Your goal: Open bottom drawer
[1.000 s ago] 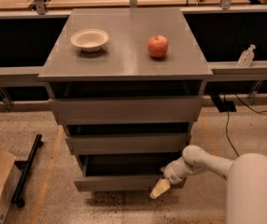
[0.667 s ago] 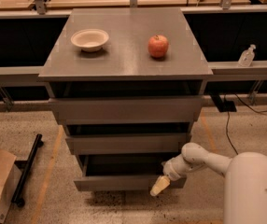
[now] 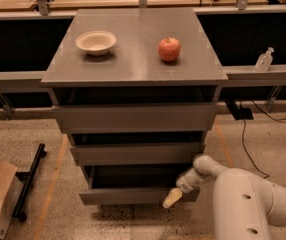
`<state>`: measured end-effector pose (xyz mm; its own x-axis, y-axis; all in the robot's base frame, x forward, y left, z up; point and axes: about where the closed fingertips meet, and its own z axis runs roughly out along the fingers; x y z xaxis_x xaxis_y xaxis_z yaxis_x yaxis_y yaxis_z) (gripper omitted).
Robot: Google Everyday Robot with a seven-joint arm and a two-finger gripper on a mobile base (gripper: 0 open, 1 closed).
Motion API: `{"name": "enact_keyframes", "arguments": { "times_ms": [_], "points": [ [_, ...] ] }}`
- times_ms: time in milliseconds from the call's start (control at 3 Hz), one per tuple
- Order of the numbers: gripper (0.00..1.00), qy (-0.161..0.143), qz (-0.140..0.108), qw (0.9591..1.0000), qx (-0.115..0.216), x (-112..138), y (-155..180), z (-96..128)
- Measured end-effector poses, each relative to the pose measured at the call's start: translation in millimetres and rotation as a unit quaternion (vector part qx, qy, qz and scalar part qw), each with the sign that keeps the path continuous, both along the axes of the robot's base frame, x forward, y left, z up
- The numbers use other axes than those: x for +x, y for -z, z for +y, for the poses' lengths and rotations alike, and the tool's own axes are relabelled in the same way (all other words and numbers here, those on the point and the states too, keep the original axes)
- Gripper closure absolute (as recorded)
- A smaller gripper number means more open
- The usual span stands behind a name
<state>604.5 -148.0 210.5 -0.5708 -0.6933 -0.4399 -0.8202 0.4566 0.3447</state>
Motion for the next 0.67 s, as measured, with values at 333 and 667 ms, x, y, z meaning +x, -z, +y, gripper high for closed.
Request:
{"name": "enact_keyframes", "arguments": {
  "times_ms": [333,667],
  "points": [
    [0.23,0.011,0.03,0.9995,-0.006,-13.7,21.0,-9.4],
    [0.46,0.014,0.034,0.9993,-0.007,-15.6,18.3,-10.7]
  ]
}}
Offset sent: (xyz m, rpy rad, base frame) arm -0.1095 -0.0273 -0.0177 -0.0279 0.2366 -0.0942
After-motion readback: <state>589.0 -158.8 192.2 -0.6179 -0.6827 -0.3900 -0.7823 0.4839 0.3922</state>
